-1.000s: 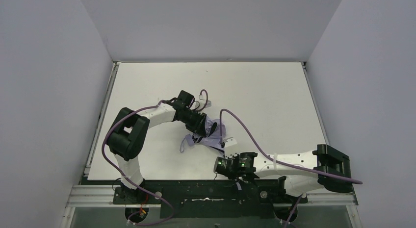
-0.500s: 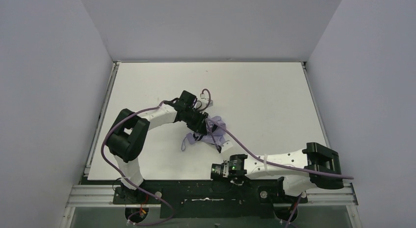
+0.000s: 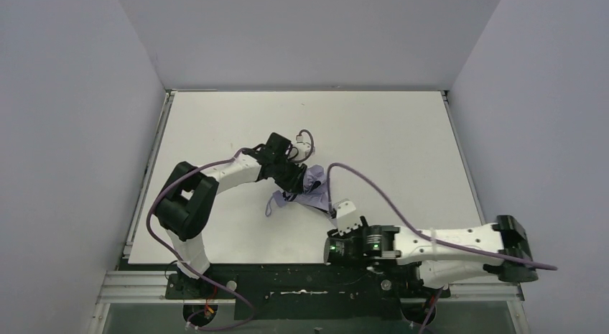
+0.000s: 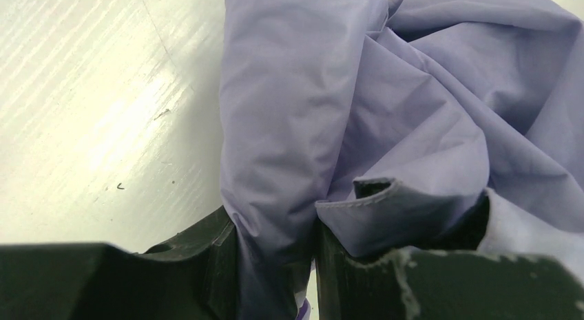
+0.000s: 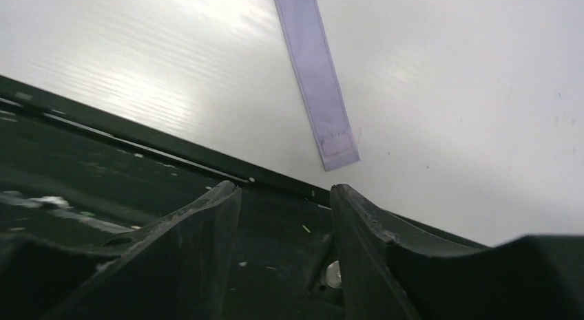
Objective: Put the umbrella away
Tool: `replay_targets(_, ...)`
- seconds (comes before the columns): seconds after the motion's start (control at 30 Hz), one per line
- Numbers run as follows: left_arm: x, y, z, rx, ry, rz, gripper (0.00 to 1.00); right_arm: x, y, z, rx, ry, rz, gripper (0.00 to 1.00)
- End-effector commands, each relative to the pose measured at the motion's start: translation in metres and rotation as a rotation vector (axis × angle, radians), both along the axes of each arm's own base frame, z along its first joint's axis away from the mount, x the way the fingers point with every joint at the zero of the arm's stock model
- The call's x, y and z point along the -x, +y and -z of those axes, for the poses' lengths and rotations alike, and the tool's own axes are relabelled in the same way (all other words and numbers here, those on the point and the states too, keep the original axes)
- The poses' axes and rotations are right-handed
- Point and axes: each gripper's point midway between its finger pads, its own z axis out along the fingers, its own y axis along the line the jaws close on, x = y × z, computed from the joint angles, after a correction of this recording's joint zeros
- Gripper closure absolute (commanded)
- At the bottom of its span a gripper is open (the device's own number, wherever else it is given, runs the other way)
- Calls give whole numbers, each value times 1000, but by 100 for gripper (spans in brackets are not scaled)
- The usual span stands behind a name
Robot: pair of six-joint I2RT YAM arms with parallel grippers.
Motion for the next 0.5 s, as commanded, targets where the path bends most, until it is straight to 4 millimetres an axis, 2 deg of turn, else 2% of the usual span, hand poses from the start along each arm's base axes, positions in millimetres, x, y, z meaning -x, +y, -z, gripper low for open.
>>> replay_targets(0.0, 0, 25, 19, -193, -80, -2, 100, -35, 8, -78, -365, -211, 84, 46)
replay_targets(0.13, 4, 20, 16, -248, -147, 22, 100, -69, -11, -130, -566, -376, 128, 32)
replay_targets(0.23, 6, 17, 16, -308, -202, 24, 100, -97, -29, -157, -566, -489, 168, 26)
replay_targets(0.33, 9, 13, 13, -395, -290, 37, 100, -128, -43, -171, -473, -536, 221, 22)
replay_targets(0.47, 15, 6, 12, -479, -395, 43, 100, -182, -42, -170, -452, -456, 202, 21)
